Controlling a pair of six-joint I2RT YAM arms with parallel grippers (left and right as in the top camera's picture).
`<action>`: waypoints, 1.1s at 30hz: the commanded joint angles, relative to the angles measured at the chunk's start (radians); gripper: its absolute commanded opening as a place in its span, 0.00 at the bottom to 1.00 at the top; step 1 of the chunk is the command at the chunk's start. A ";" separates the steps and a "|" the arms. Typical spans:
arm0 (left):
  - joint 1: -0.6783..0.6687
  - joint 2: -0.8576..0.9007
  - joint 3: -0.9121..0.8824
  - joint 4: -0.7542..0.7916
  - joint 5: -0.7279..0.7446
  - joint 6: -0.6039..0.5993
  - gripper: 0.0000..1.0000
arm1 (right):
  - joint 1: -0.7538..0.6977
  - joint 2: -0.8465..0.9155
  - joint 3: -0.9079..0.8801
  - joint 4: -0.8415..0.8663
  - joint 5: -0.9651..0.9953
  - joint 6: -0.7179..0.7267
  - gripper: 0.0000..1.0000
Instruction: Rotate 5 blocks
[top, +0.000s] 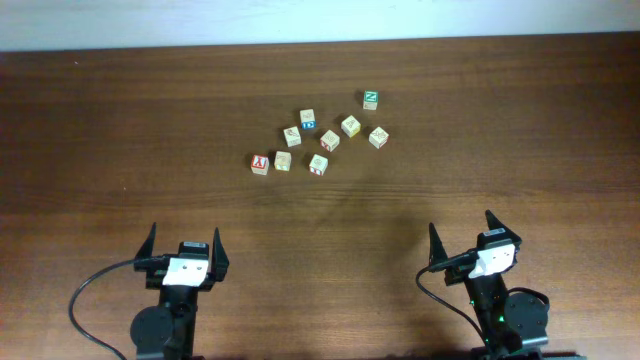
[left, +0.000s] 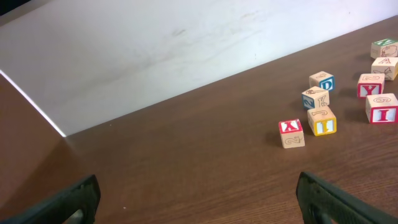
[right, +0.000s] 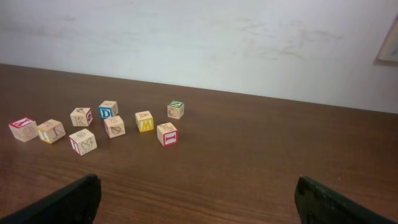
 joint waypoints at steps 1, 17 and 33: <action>0.006 -0.010 -0.007 0.000 0.001 0.016 0.99 | -0.005 -0.006 -0.009 0.000 0.008 0.001 0.99; 0.006 0.101 0.082 0.177 0.276 -0.128 0.99 | -0.003 0.023 0.060 0.003 -0.134 0.010 0.98; 0.006 1.093 1.054 -0.201 0.404 -0.127 0.99 | -0.003 0.819 0.954 -0.426 -0.176 -0.075 0.98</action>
